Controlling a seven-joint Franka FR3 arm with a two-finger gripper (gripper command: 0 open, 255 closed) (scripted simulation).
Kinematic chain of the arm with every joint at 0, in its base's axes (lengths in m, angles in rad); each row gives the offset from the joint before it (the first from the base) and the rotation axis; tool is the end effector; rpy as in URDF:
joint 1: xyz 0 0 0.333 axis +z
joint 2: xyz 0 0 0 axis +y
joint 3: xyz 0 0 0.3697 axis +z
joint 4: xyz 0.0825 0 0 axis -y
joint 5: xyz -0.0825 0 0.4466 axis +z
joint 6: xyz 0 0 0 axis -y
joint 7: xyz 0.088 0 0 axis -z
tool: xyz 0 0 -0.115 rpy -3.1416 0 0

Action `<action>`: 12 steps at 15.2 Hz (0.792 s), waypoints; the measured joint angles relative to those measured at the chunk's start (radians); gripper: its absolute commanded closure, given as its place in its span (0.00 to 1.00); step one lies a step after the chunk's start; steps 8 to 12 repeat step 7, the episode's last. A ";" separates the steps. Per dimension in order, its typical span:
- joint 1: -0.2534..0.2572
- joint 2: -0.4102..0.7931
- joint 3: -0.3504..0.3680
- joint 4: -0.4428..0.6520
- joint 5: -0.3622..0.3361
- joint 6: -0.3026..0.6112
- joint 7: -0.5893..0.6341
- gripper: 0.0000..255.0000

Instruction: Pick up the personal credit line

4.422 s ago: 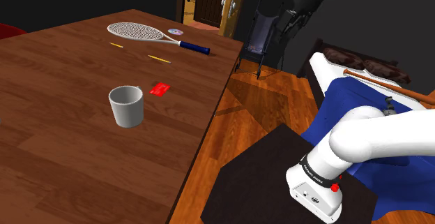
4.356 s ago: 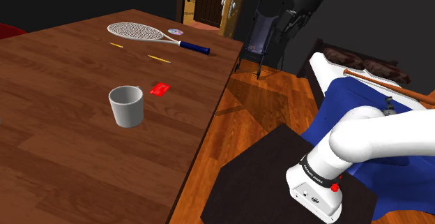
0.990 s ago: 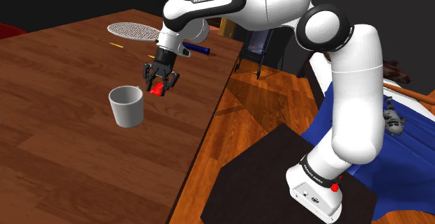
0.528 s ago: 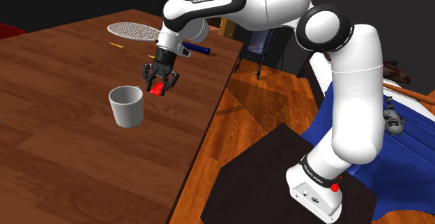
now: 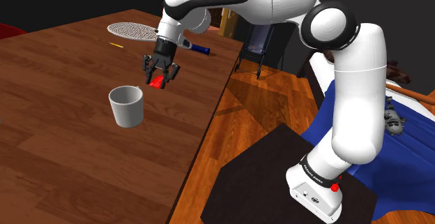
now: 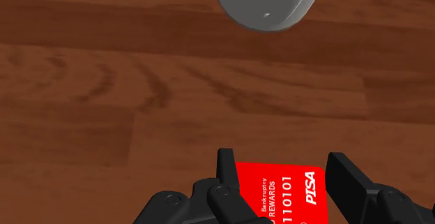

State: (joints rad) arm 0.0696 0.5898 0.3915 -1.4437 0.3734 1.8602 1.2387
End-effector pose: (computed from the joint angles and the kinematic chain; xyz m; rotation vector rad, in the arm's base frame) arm 0.7092 0.3235 0.3792 -2.4620 1.2798 0.7338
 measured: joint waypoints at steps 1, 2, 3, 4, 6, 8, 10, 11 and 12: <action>0.000 -0.001 0.000 0.009 -0.001 -0.009 0.004 1.00; 0.001 -0.002 0.001 0.022 -0.002 -0.021 0.010 1.00; -0.001 -0.008 0.001 0.024 -0.001 -0.029 0.012 1.00; -0.002 -0.015 0.002 0.022 0.001 -0.033 0.016 1.00; 0.000 -0.018 0.003 0.048 -0.001 -0.059 0.028 1.00; -0.001 -0.021 0.004 0.051 -0.001 -0.064 0.031 1.00; -0.001 -0.021 0.004 0.051 -0.001 -0.064 0.031 1.00; -0.001 -0.021 0.004 0.051 -0.001 -0.064 0.031 1.00; -0.001 -0.021 0.004 0.051 -0.001 -0.064 0.031 1.00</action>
